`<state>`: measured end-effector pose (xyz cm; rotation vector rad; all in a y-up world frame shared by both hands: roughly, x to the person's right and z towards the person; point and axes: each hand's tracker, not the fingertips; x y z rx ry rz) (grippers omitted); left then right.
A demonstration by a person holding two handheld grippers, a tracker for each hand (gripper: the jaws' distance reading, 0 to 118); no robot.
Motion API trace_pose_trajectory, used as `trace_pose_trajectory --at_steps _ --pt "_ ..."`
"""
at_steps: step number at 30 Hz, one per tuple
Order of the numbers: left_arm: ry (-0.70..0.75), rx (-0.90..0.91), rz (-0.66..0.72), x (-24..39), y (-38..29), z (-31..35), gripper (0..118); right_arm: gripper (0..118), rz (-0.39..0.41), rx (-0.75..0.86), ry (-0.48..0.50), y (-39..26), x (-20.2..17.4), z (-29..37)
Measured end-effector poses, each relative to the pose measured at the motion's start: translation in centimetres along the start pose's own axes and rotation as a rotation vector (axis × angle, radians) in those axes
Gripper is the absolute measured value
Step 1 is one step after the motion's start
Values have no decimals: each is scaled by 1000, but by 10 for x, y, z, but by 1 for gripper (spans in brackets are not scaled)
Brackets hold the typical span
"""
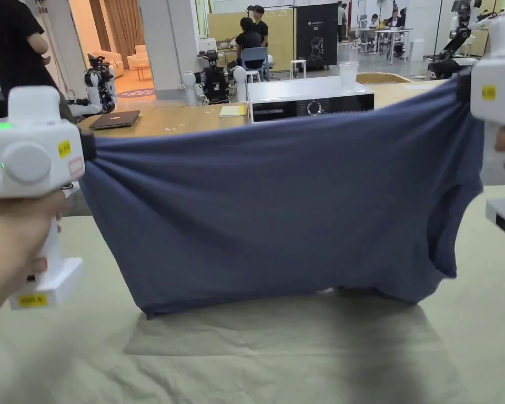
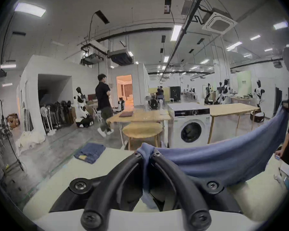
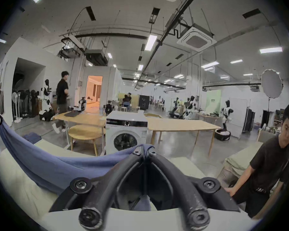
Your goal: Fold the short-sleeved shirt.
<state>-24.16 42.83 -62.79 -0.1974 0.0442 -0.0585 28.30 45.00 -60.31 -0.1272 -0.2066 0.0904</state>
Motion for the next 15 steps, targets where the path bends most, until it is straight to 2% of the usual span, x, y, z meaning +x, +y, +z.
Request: trace_pose_trajectory --at_steps 2,8,11,15 --pt "-5 -44 -8 -3 -23 15 0 0 -25 -31 29 -25 4 15" --pt "-24 -106 -109 -8 -74 70 0 0 -33 -92 76 -67 16 72" --pt "-36 -109 -106 -7 -103 110 0 0 -33 -101 111 -88 20 120" --pt "-70 -156 -58 -14 -139 151 0 0 11 -111 145 -125 26 185"
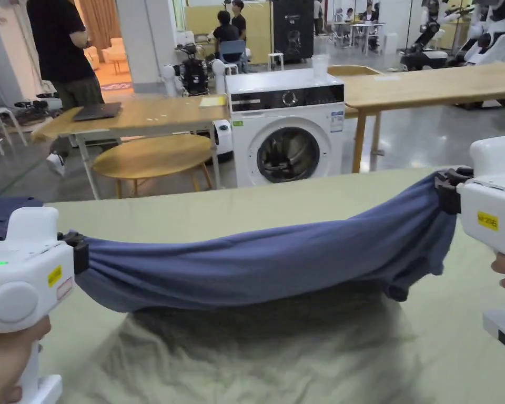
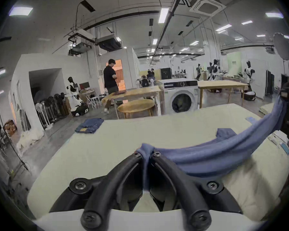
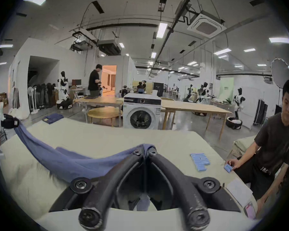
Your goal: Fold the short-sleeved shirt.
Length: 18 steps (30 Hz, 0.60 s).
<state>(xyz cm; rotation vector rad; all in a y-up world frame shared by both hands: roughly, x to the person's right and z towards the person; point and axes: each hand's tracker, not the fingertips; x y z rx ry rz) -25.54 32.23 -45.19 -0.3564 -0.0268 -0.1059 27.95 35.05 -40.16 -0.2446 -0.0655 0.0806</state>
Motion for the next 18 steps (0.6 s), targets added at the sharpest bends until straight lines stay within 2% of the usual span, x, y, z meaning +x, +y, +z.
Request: trace_pose_trajectory --at_steps 4,7,14,18 --pt "-23 -12 120 -10 -36 44 0 0 -1 -27 13 -47 7 53" --pt "-23 -6 92 -14 -60 79 0 0 -20 -49 41 -77 9 90" --pt "-53 -43 73 -19 -128 146 0 0 -2 -96 95 -142 -1 166" --pt "-75 -150 114 -21 -178 160 0 0 57 -231 131 -186 -12 189"
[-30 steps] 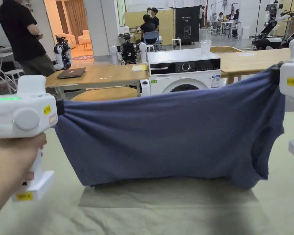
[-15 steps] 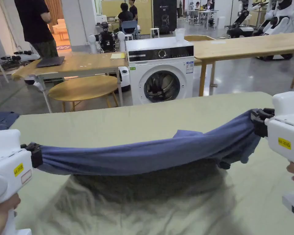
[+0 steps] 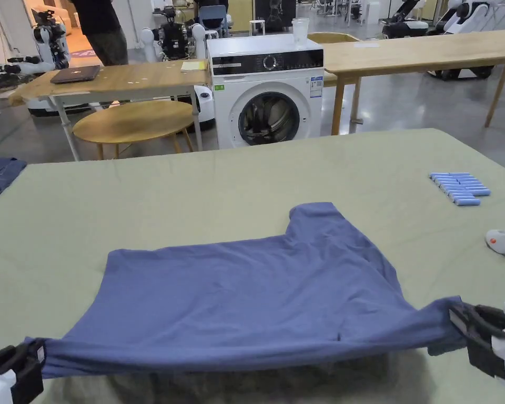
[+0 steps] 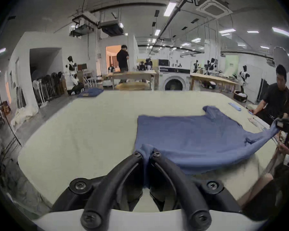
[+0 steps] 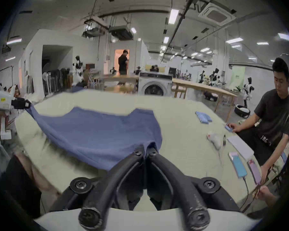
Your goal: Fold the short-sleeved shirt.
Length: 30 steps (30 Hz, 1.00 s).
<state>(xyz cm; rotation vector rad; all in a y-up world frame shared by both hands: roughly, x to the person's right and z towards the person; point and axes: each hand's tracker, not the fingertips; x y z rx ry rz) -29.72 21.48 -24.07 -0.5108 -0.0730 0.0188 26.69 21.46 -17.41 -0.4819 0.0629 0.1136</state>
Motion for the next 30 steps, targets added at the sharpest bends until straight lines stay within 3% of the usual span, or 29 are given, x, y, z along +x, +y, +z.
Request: trace_pose_trajectory --at_steps 2,4,8,9,10,11,12,13,14,15,16,21,24,25,26,27,28,29,30 --pt "4 -58 21 -5 -29 -6 0 0 21 -84 -10 -27 -5 -7" --pt "30 -103 74 -16 -56 -18 0 0 -17 -214 3 -47 -8 -18" --pt "25 -191 70 -17 -83 -30 0 0 -2 -264 -23 -75 -19 -32" --pt "16 -211 48 -15 -87 -33 1 0 -36 -288 -30 -79 -19 -36" --pt "24 -226 20 -14 -90 -35 8 0 -80 -318 -14 -84 -13 -40" --pt "35 -232 -5 -11 -93 -36 30 2 -101 -318 -21 -86 -13 -41" --pt "53 -244 -25 -9 -95 -35 88 10 -86 -312 -23 -86 -13 -40" --pt "111 -254 -44 -11 -96 -35 112 28 -75 -302 -18 -87 -11 -37" --pt "141 -261 -26 -13 -97 -33 115 61 -83 -275 -12 -88 -8 -32" --pt "124 -215 30 -17 -96 -25 115 106 -105 -218 -43 -86 -7 -26" --pt "118 -151 77 -18 -94 -10 115 118 -130 -184 -84 -85 -7 -19" --pt "127 21 142 -10 -87 54 115 118 -281 -9 -153 -84 -22 28" --pt "85 56 110 -2 -94 76 112 117 -385 -10 -90 -86 -41 41" --pt "85 56 94 0 -98 80 105 110 -372 -39 -35 -87 -46 39" --pt "77 52 69 2 -103 82 87 92 -343 -58 8 -88 -52 36" --pt "84 33 42 3 -107 81 38 46 -296 -66 -11 -90 -59 32" --pt "121 -3 12 6 -112 78 1 6 -220 -84 -69 -94 -70 26" --pt "134 -24 27 5 -117 78 0 0 -156 -94 -91 -96 -78 23" --pt "78 -62 59 0 -119 76 0 0 -164 -105 -52 -95 -81 20"
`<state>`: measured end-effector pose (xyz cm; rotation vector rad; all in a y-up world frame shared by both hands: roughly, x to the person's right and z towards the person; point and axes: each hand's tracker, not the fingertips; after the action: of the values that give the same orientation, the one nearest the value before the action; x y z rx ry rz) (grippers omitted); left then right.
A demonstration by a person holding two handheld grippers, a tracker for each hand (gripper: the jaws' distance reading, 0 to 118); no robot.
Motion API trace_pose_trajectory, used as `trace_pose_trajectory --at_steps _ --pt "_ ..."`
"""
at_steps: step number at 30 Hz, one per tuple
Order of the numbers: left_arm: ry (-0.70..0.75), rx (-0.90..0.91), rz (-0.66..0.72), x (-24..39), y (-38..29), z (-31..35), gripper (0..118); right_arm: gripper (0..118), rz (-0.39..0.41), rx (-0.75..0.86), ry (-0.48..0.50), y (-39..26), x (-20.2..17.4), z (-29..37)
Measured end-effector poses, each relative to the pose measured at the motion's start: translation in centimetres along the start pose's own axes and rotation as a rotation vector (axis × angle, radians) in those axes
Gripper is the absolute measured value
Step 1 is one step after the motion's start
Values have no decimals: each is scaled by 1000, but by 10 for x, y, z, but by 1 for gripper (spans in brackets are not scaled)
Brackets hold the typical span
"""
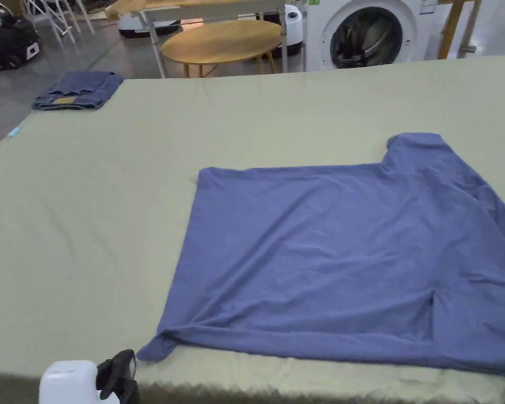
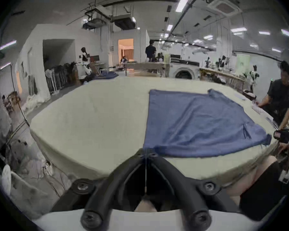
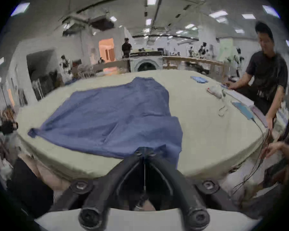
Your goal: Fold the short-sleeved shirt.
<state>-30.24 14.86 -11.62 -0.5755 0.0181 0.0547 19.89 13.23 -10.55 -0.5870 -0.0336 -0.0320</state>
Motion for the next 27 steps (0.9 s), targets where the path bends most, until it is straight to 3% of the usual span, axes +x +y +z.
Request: trace_pose_trajectory --at_steps 2,7,8,9,10,11,18,21,22,23,24,25,27 --pt "-49 -57 58 -3 -5 -4 0 0 -12 -19 76 2 -5 -2" --pt "-19 -87 38 -5 -4 -21 0 0 27 -18 90 12 -19 -5" --pt "1 -105 38 -6 -2 -27 18 0 29 -23 93 16 -20 -6" --pt "17 -104 46 -8 0 -34 79 0 30 -33 96 15 -21 -8" --pt "2 -130 70 -14 2 -43 114 0 32 -45 94 15 -21 -10" --pt "-25 -174 109 -18 4 -52 118 0 29 -52 92 14 -19 -12" --pt "4 -125 93 -18 23 -78 117 0 5 -72 87 17 -13 -11" --pt "-33 -218 -32 -5 21 -95 113 0 -4 -79 81 18 -12 -11" --pt "-32 -216 -85 0 16 -98 102 0 -7 -78 78 19 -11 -10" --pt "-24 -196 -137 5 16 -99 81 0 -9 -77 78 19 -10 -10" --pt "-13 -191 -182 10 16 -99 39 0 -9 -76 76 19 -9 -9" --pt "18 -178 -218 14 13 -99 12 0 -7 -76 73 19 -8 -9" --pt "9 -167 -205 15 10 -96 4 0 -2 -80 73 17 -6 -7"
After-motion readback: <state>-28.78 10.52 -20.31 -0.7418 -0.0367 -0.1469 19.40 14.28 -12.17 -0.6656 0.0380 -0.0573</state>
